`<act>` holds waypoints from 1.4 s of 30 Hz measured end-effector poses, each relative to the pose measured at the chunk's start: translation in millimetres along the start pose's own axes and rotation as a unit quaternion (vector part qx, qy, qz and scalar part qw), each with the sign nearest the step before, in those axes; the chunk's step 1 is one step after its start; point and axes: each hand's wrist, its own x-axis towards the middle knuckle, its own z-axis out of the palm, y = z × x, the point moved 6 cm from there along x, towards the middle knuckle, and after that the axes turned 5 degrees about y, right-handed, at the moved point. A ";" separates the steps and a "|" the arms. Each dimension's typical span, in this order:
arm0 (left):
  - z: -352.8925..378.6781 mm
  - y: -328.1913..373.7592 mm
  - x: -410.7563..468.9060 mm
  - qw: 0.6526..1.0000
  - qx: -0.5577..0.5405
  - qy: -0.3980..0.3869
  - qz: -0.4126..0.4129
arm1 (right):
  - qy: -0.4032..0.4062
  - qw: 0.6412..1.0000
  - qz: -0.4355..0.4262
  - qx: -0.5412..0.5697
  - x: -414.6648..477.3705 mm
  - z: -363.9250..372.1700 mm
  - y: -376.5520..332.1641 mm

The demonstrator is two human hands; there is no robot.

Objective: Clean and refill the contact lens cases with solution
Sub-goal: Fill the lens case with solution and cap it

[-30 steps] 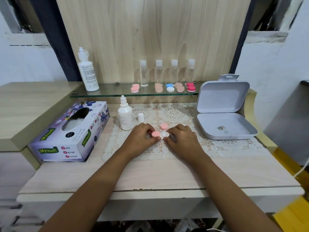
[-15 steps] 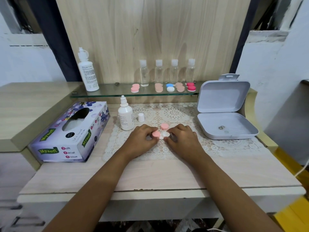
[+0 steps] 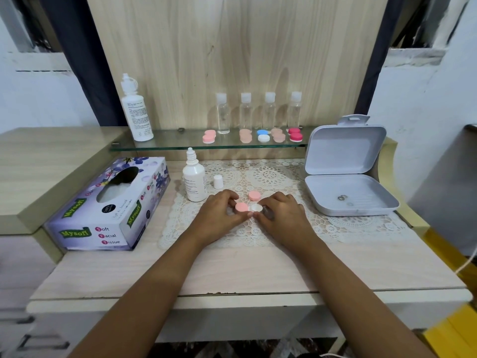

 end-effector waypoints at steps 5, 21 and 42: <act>-1.1 -1.3 2.0 0.999 0.038 0.021 0.012 | -0.002 1.000 0.000 0.002 0.2 0.7 0.5; 2.0 4.9 -0.8 0.989 0.105 -0.034 0.095 | -0.006 1.000 0.004 0.018 1.0 1.4 1.1; -3.1 3.5 -4.3 0.993 0.108 0.018 0.049 | -0.027 0.999 0.016 0.029 -0.7 -0.4 1.2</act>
